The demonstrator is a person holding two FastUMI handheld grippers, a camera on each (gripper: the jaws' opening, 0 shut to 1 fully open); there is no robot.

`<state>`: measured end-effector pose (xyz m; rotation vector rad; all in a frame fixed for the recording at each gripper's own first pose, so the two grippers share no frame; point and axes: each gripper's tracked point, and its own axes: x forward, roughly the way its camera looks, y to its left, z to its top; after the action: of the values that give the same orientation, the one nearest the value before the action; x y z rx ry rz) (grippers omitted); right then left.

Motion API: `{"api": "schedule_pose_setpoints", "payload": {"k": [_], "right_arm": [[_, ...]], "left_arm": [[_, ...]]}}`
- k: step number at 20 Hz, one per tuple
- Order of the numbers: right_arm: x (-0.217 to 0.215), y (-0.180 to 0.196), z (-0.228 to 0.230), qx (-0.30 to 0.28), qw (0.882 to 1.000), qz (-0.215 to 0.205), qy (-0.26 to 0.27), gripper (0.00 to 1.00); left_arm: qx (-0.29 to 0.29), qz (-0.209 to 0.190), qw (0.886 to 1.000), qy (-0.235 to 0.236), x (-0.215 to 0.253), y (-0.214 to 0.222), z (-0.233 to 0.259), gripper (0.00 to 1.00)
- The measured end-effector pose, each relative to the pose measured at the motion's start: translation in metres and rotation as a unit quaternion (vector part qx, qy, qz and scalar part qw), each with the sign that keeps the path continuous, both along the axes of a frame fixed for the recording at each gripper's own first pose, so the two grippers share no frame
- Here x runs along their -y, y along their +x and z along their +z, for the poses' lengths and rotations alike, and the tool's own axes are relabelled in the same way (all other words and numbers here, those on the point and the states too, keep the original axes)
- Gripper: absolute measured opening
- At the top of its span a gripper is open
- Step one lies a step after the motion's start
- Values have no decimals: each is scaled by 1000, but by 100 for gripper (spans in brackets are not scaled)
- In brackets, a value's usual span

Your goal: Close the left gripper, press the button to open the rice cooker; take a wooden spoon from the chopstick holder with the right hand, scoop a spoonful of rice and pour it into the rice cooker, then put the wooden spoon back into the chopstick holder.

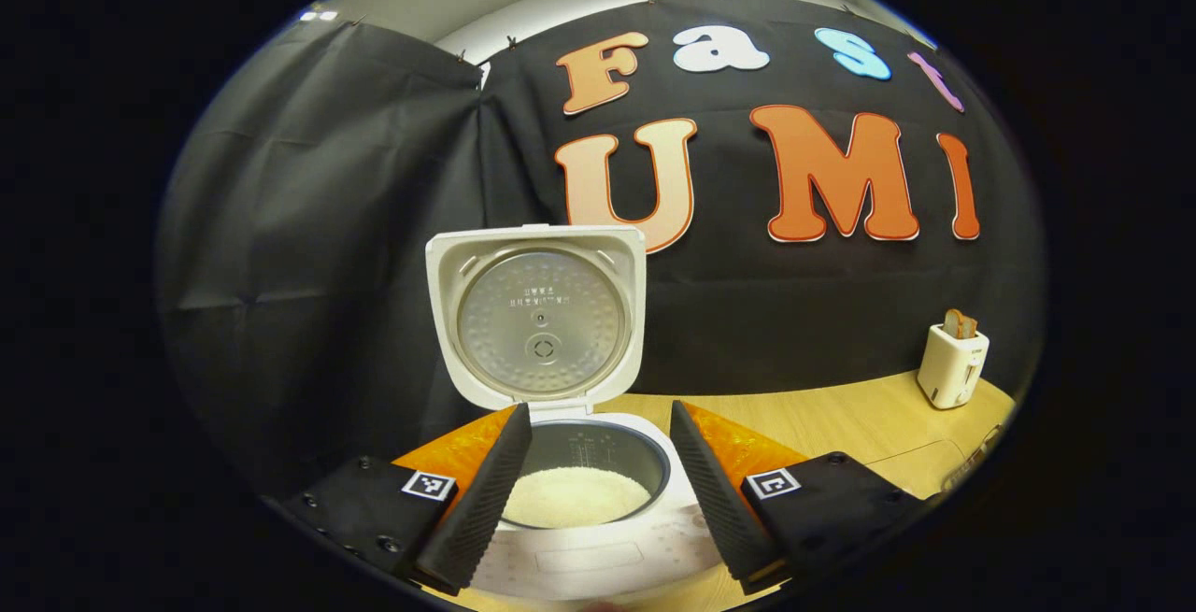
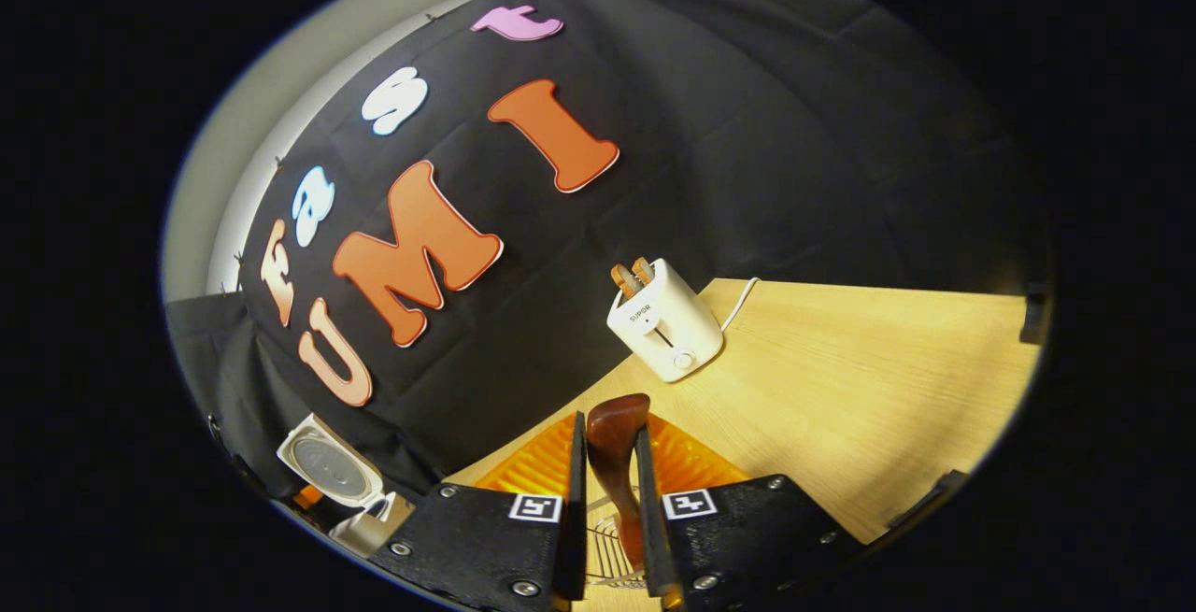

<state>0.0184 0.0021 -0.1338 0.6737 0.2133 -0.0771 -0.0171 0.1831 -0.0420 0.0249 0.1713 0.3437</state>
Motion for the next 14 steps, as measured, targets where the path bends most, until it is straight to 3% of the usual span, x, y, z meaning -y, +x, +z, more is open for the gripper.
{"api": "schedule_pose_setpoints", "payload": {"k": [3,4,5,6,7,9,11,14], "right_arm": [[12,-5,15,10,999,-9,-40,42],[16,-6,19,13,998,-11,-56,37],[20,-6,24,18,997,-15,-70,72],[25,-7,30,24,996,-20,-80,68],[29,-9,36,29,996,-24,-87,76],[34,-9,47,39,994,-30,-94,81],[42,-12,56,46,993,-37,-103,82],[47,-13,76,62,989,-45,-125,82]], "left_arm": [[10,-3,1000,7,-3,9,15,97],[14,-4,1000,12,-8,14,21,98],[16,2,1000,22,-14,18,25,95],[17,5,999,30,-19,22,26,95],[13,10,999,29,-25,26,26,99],[15,12,1000,12,-34,35,29,100],[16,18,1000,2,-46,45,37,95],[19,28,999,4,-65,57,57,99]]}}
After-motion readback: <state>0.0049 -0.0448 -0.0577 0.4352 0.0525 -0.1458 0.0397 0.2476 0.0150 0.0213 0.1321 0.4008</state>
